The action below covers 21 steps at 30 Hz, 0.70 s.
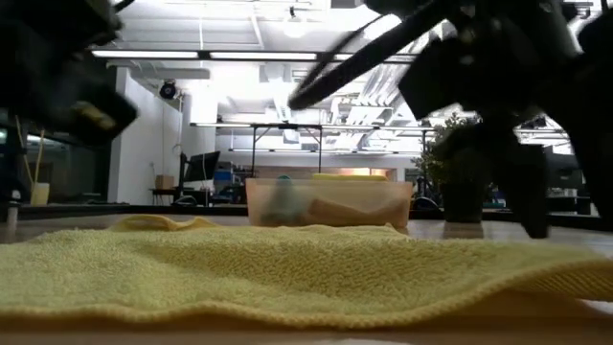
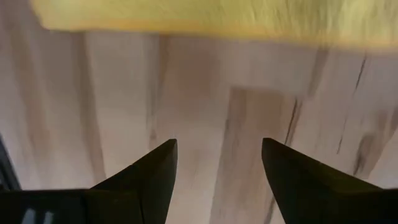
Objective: Fold microfiber towels
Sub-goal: Fold the yellow towel
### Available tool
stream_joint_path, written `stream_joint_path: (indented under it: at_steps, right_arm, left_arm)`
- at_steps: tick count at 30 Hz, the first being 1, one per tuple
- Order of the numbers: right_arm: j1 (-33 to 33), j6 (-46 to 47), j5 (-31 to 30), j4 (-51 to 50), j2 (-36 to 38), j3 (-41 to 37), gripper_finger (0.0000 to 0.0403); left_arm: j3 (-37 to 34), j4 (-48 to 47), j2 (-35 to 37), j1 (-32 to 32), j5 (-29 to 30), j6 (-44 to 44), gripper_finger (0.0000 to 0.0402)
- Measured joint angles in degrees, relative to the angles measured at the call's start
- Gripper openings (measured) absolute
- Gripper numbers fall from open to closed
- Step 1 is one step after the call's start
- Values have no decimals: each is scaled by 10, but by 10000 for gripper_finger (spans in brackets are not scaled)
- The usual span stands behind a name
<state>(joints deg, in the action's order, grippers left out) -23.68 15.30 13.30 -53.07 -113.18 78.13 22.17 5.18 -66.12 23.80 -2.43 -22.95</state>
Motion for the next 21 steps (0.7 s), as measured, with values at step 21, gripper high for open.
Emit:
stream_joint_path:
  at_steps: [21]
  right_arm:
    - [1, 119, -113, 90, 59, -102, 227]
  left_arm:
    - [73, -71, -157, -147, 126, 238, 159]
